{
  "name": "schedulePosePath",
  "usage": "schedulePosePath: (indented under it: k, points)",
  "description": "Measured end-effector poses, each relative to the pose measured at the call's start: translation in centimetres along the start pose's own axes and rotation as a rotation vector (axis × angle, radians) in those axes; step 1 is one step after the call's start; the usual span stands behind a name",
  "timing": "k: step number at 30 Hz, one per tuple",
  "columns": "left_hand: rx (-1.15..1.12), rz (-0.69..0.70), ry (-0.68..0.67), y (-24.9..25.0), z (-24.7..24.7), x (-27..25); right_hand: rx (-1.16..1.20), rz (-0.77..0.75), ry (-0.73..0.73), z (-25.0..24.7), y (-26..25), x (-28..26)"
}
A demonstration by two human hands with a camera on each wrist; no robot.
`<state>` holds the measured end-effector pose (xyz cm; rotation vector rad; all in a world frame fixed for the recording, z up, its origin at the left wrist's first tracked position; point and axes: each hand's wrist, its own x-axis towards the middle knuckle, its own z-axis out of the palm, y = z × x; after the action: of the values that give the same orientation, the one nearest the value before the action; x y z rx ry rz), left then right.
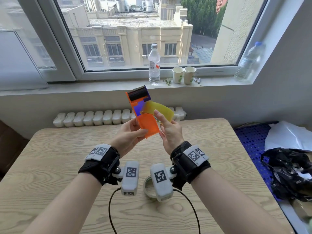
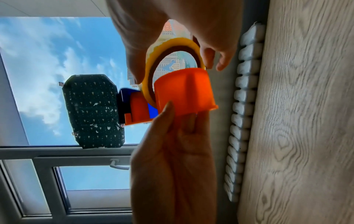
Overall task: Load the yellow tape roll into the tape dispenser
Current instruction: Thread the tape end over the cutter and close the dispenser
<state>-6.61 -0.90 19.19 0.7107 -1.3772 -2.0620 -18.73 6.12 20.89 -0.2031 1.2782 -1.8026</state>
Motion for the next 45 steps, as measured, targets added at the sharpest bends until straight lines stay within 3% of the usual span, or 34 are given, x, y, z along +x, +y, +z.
schedulePosePath:
  k: [17,23,34,40,45]
  points:
    - [-0.078,0.097,0.0,-0.1,0.5,0.0,-0.301,0.013,0.07,-0.2,1.0,-0.9]
    - [-0.139,0.087,-0.063,0.1,0.5,-0.2,-0.401,0.05,0.009,-0.8,0.5,-1.0]
    - [-0.224,-0.024,-0.151,0.4,1.3,-0.6,-0.47,0.19,-0.24,-1.7,-0.4,-1.3]
    - [-0.14,-0.066,-0.16,1.1,2.1,-0.8,-0.627,0.24,-0.352,-1.9,-0.2,-1.5]
    - [-0.097,-0.062,-0.054,1.7,1.9,-0.8,-0.618,0.217,-0.389,-2.4,-0.9,-1.7]
